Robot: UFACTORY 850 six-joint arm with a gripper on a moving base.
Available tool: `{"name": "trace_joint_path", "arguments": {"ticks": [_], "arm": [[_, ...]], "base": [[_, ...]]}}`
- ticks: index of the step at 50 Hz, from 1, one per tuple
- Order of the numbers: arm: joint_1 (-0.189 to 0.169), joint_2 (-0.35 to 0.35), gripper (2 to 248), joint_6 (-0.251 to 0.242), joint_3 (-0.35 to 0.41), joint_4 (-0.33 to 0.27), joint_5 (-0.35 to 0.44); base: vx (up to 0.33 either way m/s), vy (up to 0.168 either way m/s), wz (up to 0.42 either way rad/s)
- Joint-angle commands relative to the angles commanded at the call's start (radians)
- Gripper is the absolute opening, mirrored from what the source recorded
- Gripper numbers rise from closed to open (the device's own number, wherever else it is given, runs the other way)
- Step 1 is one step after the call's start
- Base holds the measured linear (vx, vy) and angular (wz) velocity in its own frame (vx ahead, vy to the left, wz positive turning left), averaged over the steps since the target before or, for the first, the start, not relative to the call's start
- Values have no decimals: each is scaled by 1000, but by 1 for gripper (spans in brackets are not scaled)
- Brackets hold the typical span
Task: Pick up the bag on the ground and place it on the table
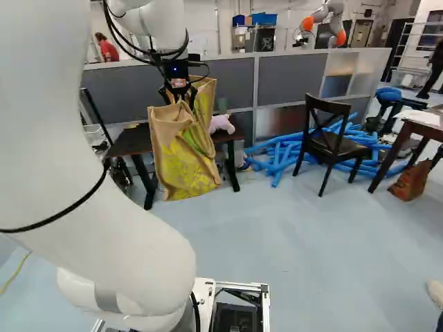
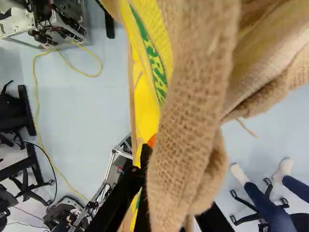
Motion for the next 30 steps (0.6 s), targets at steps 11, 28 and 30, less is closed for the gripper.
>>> {"name": "trace_joint_path", "arguments": {"ticks": [11,28,30], "arm": [[0,0,22,0,0,0,0],[0,0,22,0,0,0,0],[0,0,22,0,0,0,0]], "base": [[36,66,326],[50,64,296],[54,57,323]]}}
